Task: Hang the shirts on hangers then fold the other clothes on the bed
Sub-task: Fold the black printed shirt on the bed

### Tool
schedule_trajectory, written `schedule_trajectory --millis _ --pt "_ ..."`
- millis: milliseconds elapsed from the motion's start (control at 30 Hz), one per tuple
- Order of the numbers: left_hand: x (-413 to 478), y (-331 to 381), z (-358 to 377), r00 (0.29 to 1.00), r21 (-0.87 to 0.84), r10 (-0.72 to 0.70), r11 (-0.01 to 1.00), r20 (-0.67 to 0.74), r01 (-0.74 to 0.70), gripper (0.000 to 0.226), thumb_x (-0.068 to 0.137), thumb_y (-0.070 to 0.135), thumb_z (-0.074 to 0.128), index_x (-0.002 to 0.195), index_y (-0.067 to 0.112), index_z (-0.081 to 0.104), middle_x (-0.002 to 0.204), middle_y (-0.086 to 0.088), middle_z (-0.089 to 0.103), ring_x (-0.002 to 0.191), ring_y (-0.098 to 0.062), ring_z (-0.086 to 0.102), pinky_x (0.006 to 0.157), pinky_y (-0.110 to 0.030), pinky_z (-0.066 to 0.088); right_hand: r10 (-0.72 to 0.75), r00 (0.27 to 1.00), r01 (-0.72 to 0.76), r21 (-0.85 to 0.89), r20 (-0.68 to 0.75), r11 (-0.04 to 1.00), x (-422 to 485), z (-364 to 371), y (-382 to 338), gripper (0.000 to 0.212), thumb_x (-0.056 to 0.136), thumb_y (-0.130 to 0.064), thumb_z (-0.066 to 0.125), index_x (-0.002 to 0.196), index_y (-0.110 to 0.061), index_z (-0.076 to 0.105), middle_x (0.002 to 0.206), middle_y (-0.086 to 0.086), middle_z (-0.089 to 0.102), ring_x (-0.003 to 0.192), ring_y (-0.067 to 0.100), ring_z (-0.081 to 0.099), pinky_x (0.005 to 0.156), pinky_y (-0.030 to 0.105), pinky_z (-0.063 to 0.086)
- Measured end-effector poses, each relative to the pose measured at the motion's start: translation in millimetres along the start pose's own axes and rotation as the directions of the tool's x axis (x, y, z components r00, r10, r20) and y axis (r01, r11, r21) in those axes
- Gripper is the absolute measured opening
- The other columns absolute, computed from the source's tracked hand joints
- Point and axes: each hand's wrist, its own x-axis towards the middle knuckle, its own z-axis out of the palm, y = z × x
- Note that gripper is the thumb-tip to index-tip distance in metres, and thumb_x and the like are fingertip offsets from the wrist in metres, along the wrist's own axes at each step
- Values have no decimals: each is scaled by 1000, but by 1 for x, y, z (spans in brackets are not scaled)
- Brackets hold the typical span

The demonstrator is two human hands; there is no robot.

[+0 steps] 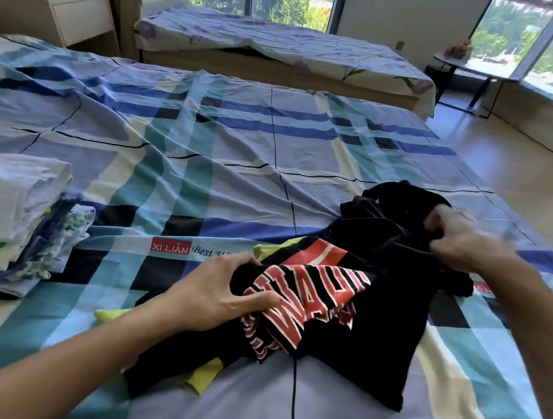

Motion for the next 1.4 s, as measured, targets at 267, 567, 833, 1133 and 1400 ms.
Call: schedule_trajectory --millis 267,567,833,1133,1400 --pt "-2 14 -1 968 -112 146 986 204 -125 31 96 40 63 125 30 63 115 16 68 111 -1 62 99 -24 47 -406 855 270 391 322 880 -50 52 -121 92 66 -52 85 144 -28 44 118 -4 64 105 14 63 91 25 48" --pt "-6 3 -74 961 323 -198 938 193 129 64 63 78 70 108 33 67 101 20 71 96 -1 67 92 -36 54 148 928 -41 301 -341 953 -10 -13 -38 27 78 -7 64 95 -26 72 99 15 71 97 38 64 88 41 53" --pt "-1 17 -82 999 -195 -42 980 22 45 20 86 39 72 82 19 72 74 -9 68 67 -22 63 64 -27 48 396 911 -393 47 -112 918 -18 -21 -23 50 83 -34 76 127 -23 57 132 22 55 123 41 53 103 49 42" --pt "-7 32 -59 947 -235 319 924 35 -303 8 95 4 64 103 4 63 90 -15 62 84 -29 62 80 -41 52 -677 735 468 703 26 535 -79 4 -164 95 82 -25 82 157 -35 24 156 -12 41 139 -1 41 115 22 33" --pt "-29 -14 -60 998 58 18 998 67 -22 64 62 57 88 114 40 55 106 14 65 97 -5 64 87 -31 54 -575 803 525 640 -155 561 -44 -3 -162 18 82 -2 76 87 -18 68 80 0 70 75 8 62 74 29 48"
